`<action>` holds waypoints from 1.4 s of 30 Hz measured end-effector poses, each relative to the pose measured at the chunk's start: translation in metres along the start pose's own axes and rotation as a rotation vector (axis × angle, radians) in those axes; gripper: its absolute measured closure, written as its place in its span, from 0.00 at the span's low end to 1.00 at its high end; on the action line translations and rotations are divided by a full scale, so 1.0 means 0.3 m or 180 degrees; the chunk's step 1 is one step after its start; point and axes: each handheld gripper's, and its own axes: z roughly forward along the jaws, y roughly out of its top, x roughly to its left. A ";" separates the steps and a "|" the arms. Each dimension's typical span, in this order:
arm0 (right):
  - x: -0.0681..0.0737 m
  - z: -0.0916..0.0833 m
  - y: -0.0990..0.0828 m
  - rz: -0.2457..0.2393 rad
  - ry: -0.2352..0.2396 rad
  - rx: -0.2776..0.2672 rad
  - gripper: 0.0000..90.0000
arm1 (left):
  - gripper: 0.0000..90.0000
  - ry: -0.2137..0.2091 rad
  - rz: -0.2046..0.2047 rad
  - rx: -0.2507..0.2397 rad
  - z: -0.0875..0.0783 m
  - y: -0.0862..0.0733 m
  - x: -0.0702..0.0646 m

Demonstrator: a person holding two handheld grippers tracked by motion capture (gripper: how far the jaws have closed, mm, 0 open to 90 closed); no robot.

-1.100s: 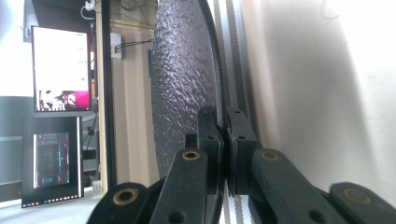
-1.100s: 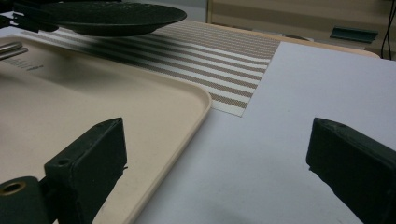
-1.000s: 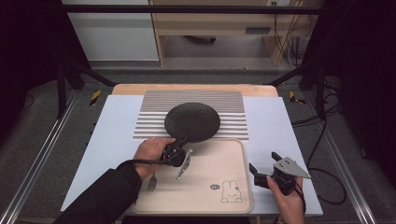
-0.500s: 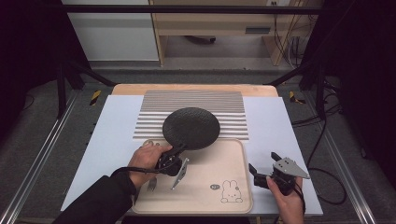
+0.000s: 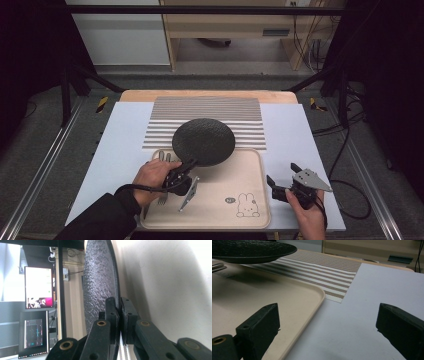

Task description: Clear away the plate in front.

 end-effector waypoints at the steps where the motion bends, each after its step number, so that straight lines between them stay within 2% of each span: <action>1: 0.000 0.000 0.000 -0.0001 -0.0001 0.0000 0.06 | 0.95 -0.0012 -0.0010 -0.0006 -0.004 -0.001 -0.002; 3: 0.001 0.000 0.000 0.0000 0.0000 -0.0001 0.06 | 0.95 -0.0014 -0.0014 -0.0033 -0.011 -0.001 -0.006; 5: 0.002 0.001 0.000 0.0000 0.0003 0.0002 0.06 | 0.95 -0.0004 0.0041 -0.0021 -0.019 0.002 -0.010; 19: 0.002 0.000 0.002 -0.0010 -0.0002 -0.0001 0.06 | 0.96 0.0015 0.0036 -0.0077 -0.080 0.010 -0.043; 22: 0.002 0.001 0.002 -0.0009 -0.0003 0.0004 0.06 | 0.95 0.0004 0.0081 -0.0118 -0.095 0.013 -0.055; 28: 0.004 0.000 0.002 -0.0013 -0.0006 0.0005 0.06 | 0.95 -0.0016 0.0088 -0.0188 -0.124 0.030 -0.088; 34: 0.006 0.001 0.003 -0.0021 -0.0002 0.0006 0.06 | 0.95 -0.0020 0.0185 -0.0283 -0.163 0.060 -0.115; 36: 0.007 0.001 0.003 -0.0021 -0.0003 0.0005 0.06 | 0.96 -0.0033 0.0232 -0.0311 -0.172 0.069 -0.126; 42: 0.009 0.001 0.003 -0.0024 -0.0006 0.0012 0.06 | 0.95 -0.0101 0.0261 -0.0400 -0.188 0.081 -0.157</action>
